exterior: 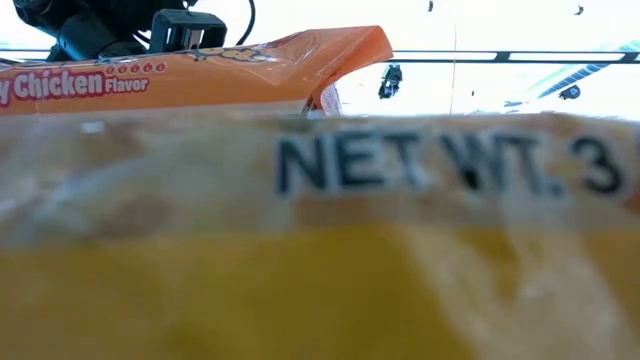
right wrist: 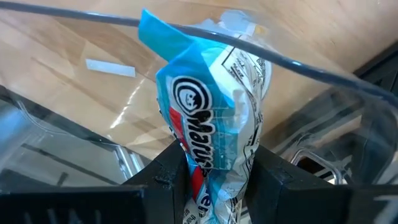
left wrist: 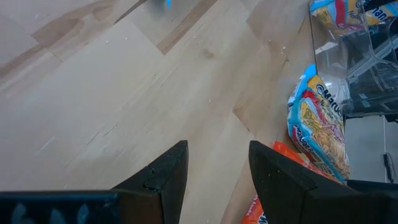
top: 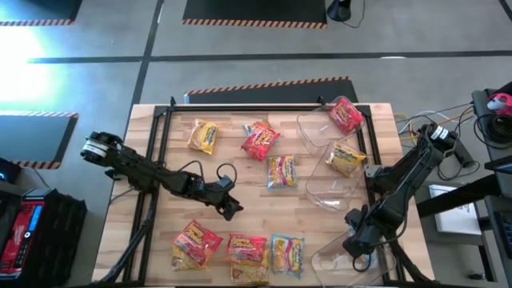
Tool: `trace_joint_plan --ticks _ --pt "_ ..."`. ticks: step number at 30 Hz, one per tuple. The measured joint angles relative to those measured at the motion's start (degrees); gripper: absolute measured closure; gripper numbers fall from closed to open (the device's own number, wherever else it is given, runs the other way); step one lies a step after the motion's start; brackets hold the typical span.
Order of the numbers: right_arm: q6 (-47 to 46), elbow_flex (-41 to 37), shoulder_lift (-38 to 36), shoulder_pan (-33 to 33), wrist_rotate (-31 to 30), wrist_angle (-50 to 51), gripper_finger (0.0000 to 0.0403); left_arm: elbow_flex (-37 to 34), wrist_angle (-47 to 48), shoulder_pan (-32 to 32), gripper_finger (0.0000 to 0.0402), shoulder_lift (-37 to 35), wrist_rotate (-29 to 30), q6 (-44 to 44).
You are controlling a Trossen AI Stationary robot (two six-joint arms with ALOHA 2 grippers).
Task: Sort Maruchan noodles
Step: Put the blue noodle pack into the bottom transparent bin
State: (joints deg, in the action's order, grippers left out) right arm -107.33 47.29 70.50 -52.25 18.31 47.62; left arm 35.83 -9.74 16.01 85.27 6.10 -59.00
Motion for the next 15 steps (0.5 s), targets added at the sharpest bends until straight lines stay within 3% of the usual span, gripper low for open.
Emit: trace_joint_plan --ticks 5,15 --pt "-0.58 0.00 0.00 0.00 0.55 0.04 0.0292 0.00 -0.03 0.00 0.0249 0.00 -0.01 -0.22" --pt "-0.63 1.77 -0.37 0.00 5.77 0.91 0.0247 0.00 -0.06 0.00 0.0249 -0.02 -0.18 -0.22"
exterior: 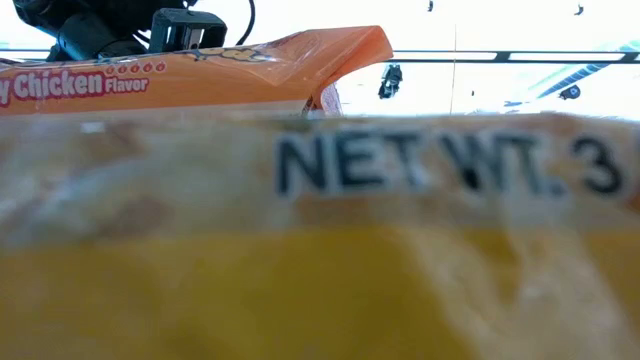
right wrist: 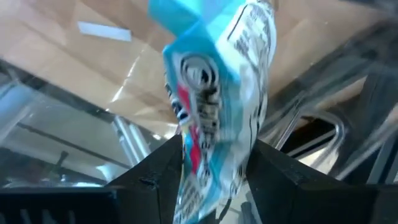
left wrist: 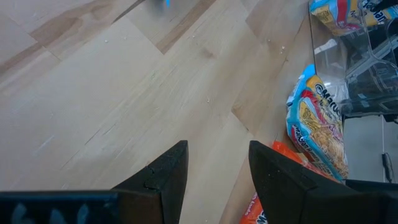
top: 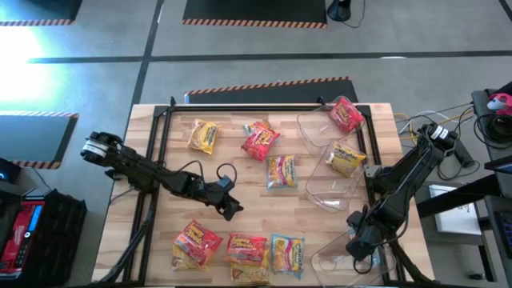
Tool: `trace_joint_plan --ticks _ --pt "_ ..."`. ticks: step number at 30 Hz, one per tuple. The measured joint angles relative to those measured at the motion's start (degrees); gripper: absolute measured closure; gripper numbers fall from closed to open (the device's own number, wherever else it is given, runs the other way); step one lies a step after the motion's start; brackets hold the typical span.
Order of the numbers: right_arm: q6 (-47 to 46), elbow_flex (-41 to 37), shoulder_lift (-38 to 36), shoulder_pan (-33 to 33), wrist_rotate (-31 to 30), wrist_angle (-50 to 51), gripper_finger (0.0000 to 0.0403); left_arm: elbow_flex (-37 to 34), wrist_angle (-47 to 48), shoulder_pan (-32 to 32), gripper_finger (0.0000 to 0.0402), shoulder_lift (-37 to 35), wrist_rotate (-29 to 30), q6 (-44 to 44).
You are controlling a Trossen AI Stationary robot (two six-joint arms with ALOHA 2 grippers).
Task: Sort Maruchan noodles
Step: Put the blue noodle pack into the bottom transparent bin, then adjust the bottom transparent bin
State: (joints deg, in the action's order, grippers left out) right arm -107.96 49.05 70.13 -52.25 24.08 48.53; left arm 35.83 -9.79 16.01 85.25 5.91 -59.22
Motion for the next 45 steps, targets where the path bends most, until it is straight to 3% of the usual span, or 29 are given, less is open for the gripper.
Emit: trace_joint_plan --ticks 10,23,27,32,36,39,45 --pt "0.08 6.01 -0.25 0.00 -0.05 19.62 0.0243 0.00 0.13 0.00 0.0249 0.00 0.04 0.21" --pt "0.43 12.93 -0.25 0.00 -1.84 30.29 0.0252 0.00 0.56 0.00 0.0249 0.00 0.13 0.22" --pt "-4.21 16.02 -0.25 0.00 -13.00 29.14 0.0252 0.00 0.56 0.00 0.0249 0.00 0.13 0.22" --pt "-12.55 17.73 -0.22 0.04 -45.67 17.68 0.0255 0.00 0.56 0.00 0.0249 0.00 0.15 0.16" --pt "-13.40 16.89 1.47 2.33 -63.27 4.95 0.0257 0.00 0.54 0.00 0.0249 0.00 0.48 0.07" --pt "-10.76 16.86 4.44 5.29 -65.88 -1.32 0.0255 0.00 0.52 -0.09 0.0249 0.00 0.54 -0.19" --pt "-5.27 18.42 10.89 10.89 -60.77 -5.34 0.0258 0.00 0.56 -0.17 0.0249 0.00 0.59 -0.24"
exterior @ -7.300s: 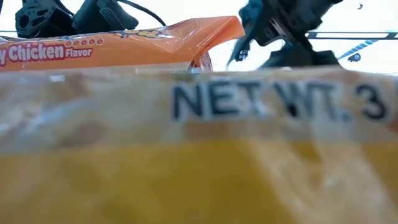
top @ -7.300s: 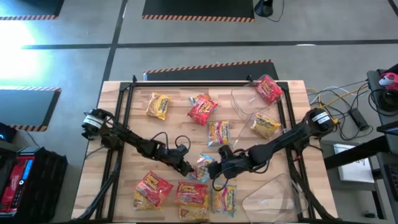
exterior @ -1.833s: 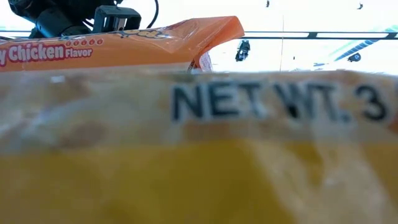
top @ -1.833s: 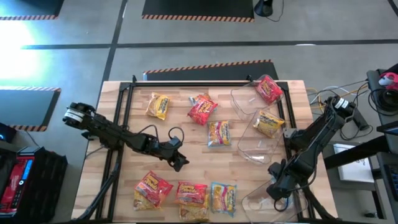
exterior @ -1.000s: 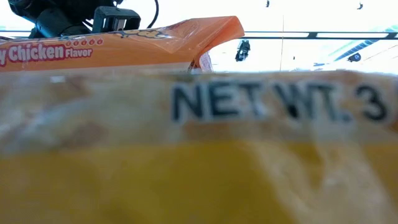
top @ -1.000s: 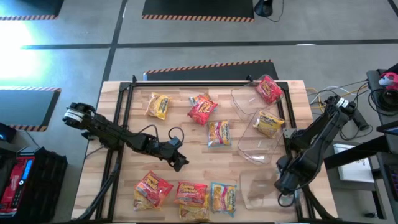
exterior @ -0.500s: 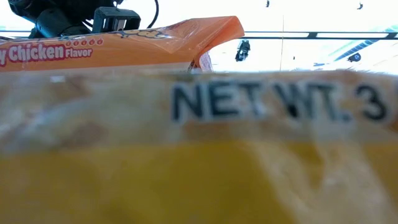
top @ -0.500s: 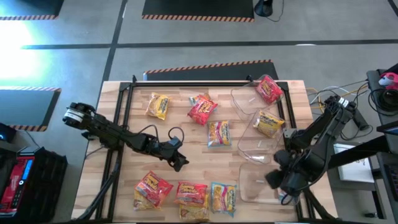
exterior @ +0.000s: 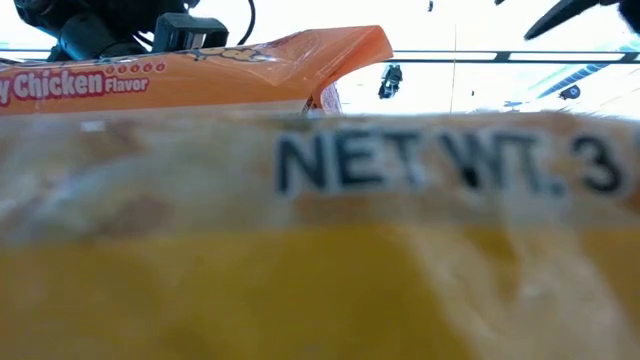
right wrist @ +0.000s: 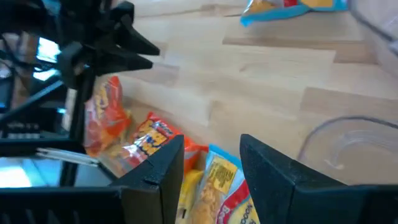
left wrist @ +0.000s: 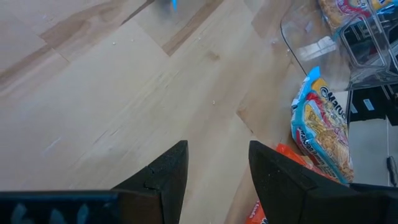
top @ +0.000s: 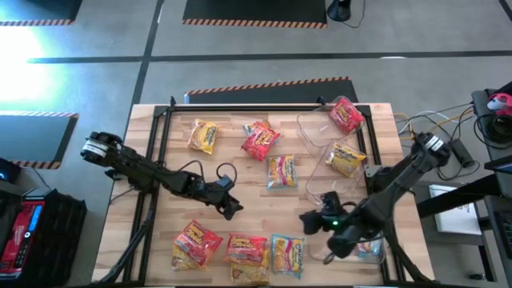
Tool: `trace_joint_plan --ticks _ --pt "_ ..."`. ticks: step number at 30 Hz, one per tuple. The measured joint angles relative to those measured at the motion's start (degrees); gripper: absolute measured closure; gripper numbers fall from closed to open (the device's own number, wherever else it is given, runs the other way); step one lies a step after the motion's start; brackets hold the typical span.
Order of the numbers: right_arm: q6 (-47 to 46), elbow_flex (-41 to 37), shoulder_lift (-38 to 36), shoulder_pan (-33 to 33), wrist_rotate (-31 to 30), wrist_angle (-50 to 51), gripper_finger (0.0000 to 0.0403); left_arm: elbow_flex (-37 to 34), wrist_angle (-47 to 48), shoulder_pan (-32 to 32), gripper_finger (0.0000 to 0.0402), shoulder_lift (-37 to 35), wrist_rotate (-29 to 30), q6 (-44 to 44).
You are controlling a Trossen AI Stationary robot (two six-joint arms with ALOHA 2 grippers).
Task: Sort Maruchan noodles
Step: Adjust the bottom transparent bin
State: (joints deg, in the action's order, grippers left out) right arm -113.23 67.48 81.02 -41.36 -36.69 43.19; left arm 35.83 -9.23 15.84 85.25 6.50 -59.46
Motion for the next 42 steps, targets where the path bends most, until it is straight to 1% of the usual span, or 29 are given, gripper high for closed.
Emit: trace_joint_plan --ticks 2,8,11,14,19,27,30,42 --pt "1.76 0.12 1.02 1.07 1.05 0.14 0.0259 0.00 -0.11 0.00 0.0249 0.00 0.02 0.02" --pt "3.97 -0.06 2.92 4.34 1.32 2.98 0.0259 0.00 0.26 -0.09 0.0249 0.00 0.00 0.41" --pt "3.84 -0.23 4.28 5.91 4.05 6.30 0.0259 0.00 0.36 -0.09 0.0249 0.00 -0.01 0.46" --pt "4.22 -0.26 5.37 6.99 7.49 7.60 0.0259 0.00 0.50 -0.09 0.0249 0.00 -0.34 0.54" --pt "5.13 -0.26 6.07 7.55 9.24 7.55 0.0259 0.00 0.86 -0.09 0.0249 0.00 -1.08 1.64" --pt "5.29 -0.22 6.06 7.51 13.97 7.27 0.0259 0.00 2.65 -0.09 0.0249 0.00 -1.22 2.05" --pt "5.87 0.20 6.00 7.51 17.15 7.17 0.0259 0.00 3.33 -0.09 0.0249 0.00 -1.25 2.05" --pt "8.92 1.93 6.10 6.69 34.60 4.96 0.0259 0.00 3.82 -0.09 0.0249 0.00 -1.49 2.86"
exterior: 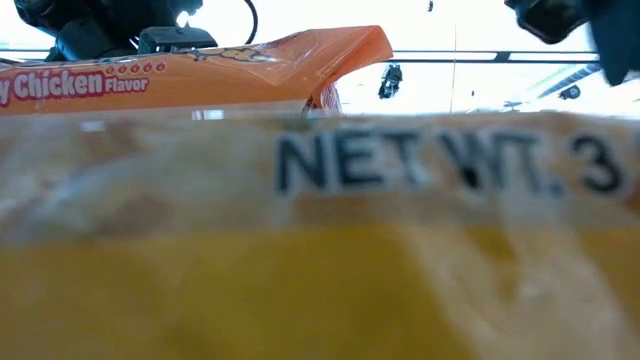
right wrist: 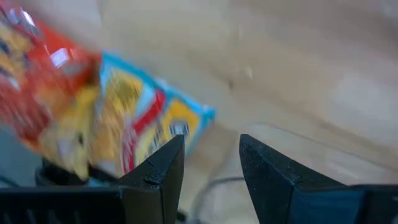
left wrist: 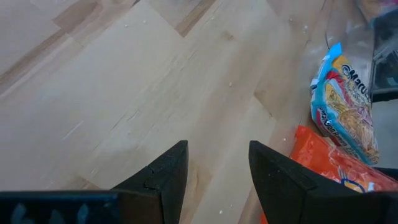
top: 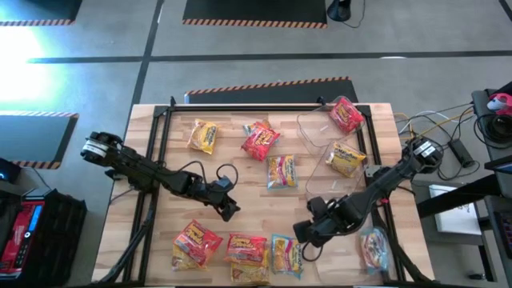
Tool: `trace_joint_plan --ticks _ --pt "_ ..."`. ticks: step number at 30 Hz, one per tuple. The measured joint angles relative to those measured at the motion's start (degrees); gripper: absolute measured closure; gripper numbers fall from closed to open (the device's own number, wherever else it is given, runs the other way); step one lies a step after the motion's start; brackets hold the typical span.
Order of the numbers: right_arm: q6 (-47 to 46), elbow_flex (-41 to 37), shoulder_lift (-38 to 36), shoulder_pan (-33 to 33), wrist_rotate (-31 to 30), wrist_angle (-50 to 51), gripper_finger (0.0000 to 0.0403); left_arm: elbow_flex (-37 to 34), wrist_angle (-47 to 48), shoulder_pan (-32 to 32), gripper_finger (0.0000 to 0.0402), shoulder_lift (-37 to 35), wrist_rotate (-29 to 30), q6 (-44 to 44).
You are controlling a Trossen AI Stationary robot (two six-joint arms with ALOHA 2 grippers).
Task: Sort Maruchan noodles
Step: Adjust the bottom transparent bin, then put the blue noodle pack into the bottom transparent bin
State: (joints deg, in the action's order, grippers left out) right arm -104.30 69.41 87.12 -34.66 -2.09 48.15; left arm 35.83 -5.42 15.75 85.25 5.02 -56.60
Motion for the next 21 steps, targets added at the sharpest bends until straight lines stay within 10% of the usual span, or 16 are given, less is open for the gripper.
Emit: trace_joint_plan --ticks 21 --pt "2.59 8.32 -0.42 -3.86 2.90 12.73 0.0259 0.00 -0.04 -0.66 0.0249 0.00 0.31 -0.02"
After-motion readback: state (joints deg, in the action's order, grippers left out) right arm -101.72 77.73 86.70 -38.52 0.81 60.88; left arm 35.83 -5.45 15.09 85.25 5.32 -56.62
